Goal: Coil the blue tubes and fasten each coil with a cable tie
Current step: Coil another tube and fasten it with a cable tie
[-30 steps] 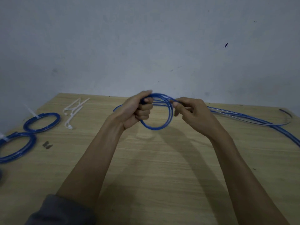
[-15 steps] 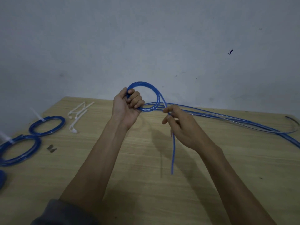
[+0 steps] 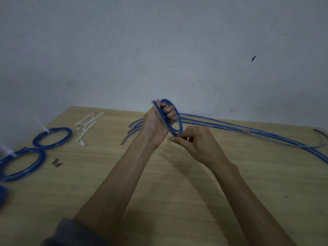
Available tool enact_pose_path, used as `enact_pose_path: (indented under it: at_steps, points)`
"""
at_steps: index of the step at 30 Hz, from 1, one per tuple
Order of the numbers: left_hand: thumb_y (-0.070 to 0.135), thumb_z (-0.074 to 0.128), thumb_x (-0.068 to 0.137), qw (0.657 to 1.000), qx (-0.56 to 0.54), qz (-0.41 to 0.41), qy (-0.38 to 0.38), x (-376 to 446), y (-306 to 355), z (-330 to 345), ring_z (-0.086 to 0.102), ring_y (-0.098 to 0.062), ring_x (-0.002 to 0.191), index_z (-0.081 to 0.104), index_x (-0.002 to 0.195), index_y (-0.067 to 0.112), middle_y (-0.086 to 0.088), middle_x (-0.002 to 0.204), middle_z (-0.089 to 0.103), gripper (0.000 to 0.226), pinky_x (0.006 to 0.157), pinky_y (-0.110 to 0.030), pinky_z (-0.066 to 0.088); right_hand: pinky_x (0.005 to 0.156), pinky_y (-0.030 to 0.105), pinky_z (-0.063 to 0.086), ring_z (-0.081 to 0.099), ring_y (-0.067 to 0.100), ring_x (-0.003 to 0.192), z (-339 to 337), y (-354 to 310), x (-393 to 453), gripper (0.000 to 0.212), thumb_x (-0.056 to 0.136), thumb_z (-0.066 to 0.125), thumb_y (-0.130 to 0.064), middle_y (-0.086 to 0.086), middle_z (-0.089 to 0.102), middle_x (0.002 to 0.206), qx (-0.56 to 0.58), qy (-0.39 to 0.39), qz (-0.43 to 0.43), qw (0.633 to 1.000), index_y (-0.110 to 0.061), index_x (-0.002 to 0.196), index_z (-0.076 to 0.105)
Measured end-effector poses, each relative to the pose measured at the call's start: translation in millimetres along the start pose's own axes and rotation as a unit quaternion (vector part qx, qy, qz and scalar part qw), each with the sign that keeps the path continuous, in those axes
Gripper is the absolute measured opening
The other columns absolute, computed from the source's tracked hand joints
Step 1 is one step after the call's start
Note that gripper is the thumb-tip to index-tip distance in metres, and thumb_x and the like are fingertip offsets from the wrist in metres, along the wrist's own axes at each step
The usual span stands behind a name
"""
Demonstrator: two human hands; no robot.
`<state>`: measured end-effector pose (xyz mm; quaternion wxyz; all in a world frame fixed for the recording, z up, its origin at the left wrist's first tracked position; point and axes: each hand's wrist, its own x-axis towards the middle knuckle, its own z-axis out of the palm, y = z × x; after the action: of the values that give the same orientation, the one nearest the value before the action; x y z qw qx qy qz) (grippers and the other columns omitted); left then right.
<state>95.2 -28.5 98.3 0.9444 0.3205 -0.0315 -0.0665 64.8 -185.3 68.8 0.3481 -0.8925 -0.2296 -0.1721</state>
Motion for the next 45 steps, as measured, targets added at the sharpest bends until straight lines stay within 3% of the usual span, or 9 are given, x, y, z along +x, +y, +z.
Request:
enact_pose_path:
  at_steps: [3, 8, 16, 19, 23, 27, 30, 33, 45]
  points:
    - [0.031, 0.037, 0.108, 0.998, 0.049, 0.022, 0.018, -6, -12, 9, 0.068, -0.018, 0.061, 0.049, 0.085, 0.014, -0.006, 0.069, 0.069, 0.031, 0.06, -0.028, 0.059, 0.061, 0.037, 0.048, 0.055, 0.011, 0.058, 2, 5, -2, 0.027, 0.085, 0.071, -0.052, -0.007, 0.069, 0.068, 0.017, 0.008, 0.054, 0.998, -0.028, 0.089, 0.082]
    - [0.03, 0.029, 0.109, 0.992, 0.12, 0.042, 0.003, -5, -22, 9, 0.025, -0.007, 0.035, 0.042, 0.082, 0.017, 0.005, 0.048, 0.038, 0.033, 0.035, -0.02, 0.026, 0.059, 0.035, 0.047, 0.053, 0.013, 0.051, 12, -1, -3, 0.028, 0.086, 0.073, -0.05, 0.0, 0.073, 0.068, 0.003, 0.005, 0.108, 0.994, -0.025, 0.094, 0.082]
    - [0.028, 0.028, 0.108, 0.994, 0.1, 0.028, 0.024, 2, -9, 2, 0.016, -0.005, 0.032, 0.04, 0.077, 0.018, 0.007, 0.045, 0.026, 0.035, 0.031, -0.02, 0.015, 0.07, 0.038, 0.056, 0.063, 0.024, 0.067, -10, -24, 0, 0.047, 0.086, 0.049, -0.052, 0.002, 0.066, 0.063, -0.237, 0.031, 0.067, 0.969, -0.012, 0.071, 0.069]
    - [0.027, 0.029, 0.106, 0.984, 0.174, -0.045, 0.011, 3, -5, 2, 0.015, -0.003, 0.03, 0.039, 0.077, 0.019, 0.008, 0.043, 0.024, 0.032, 0.03, -0.018, 0.011, 0.079, 0.037, 0.054, 0.066, 0.021, 0.079, -39, -21, 3, 0.031, 0.093, 0.055, -0.035, 0.0, 0.073, 0.095, -0.178, 0.144, 0.005, 0.973, -0.018, 0.111, 0.074]
    - [0.031, 0.029, 0.106, 0.923, 0.346, -0.164, -0.049, -9, -14, 5, 0.013, -0.003, 0.033, 0.039, 0.075, 0.022, 0.01, 0.046, 0.021, 0.034, 0.031, -0.018, 0.01, 0.082, 0.026, 0.046, 0.06, 0.009, 0.095, -40, -11, 6, 0.049, 0.1, 0.06, -0.022, -0.007, 0.057, 0.132, -0.074, 0.051, -0.074, 0.993, -0.031, 0.147, 0.048]
    - [0.037, 0.032, 0.106, 0.885, 0.399, -0.222, -0.091, -16, -19, 6, 0.012, -0.005, 0.037, 0.037, 0.074, 0.021, 0.008, 0.051, 0.019, 0.036, 0.033, -0.02, 0.012, 0.081, 0.04, 0.051, 0.061, 0.015, 0.089, -44, -3, 6, 0.021, 0.094, 0.069, -0.025, -0.006, 0.072, 0.097, -0.076, 0.056, -0.088, 0.992, -0.02, 0.114, 0.073]
    - [0.039, 0.031, 0.107, 0.877, 0.401, -0.245, -0.104, -19, -17, 7, 0.014, -0.006, 0.038, 0.037, 0.074, 0.021, 0.007, 0.053, 0.019, 0.037, 0.035, -0.021, 0.014, 0.069, 0.022, 0.049, 0.064, 0.008, 0.076, -54, -3, 6, 0.011, 0.091, 0.073, -0.026, -0.007, 0.072, 0.081, -0.049, 0.058, -0.083, 0.994, -0.016, 0.092, 0.076]
    - [0.039, 0.03, 0.106, 0.873, 0.399, -0.255, -0.113, -20, -15, 8, 0.015, -0.008, 0.04, 0.038, 0.07, 0.023, 0.007, 0.055, 0.019, 0.04, 0.037, -0.021, 0.018, 0.065, 0.012, 0.044, 0.065, 0.009, 0.079, -57, 0, 4, 0.01, 0.091, 0.073, -0.026, -0.009, 0.072, 0.081, 0.02, 0.097, -0.058, 0.993, -0.016, 0.09, 0.076]
    - [0.069, 0.036, 0.097, 0.858, 0.437, -0.229, -0.143, -17, -11, 3, 0.009, -0.009, 0.048, 0.034, 0.068, 0.023, 0.006, 0.06, 0.015, 0.054, 0.049, -0.029, 0.008, 0.076, 0.041, 0.059, 0.067, 0.013, 0.09, -49, 9, 2, 0.007, 0.091, 0.073, -0.028, -0.009, 0.073, 0.088, 0.155, 0.1, 0.032, 0.982, -0.021, 0.093, 0.075]
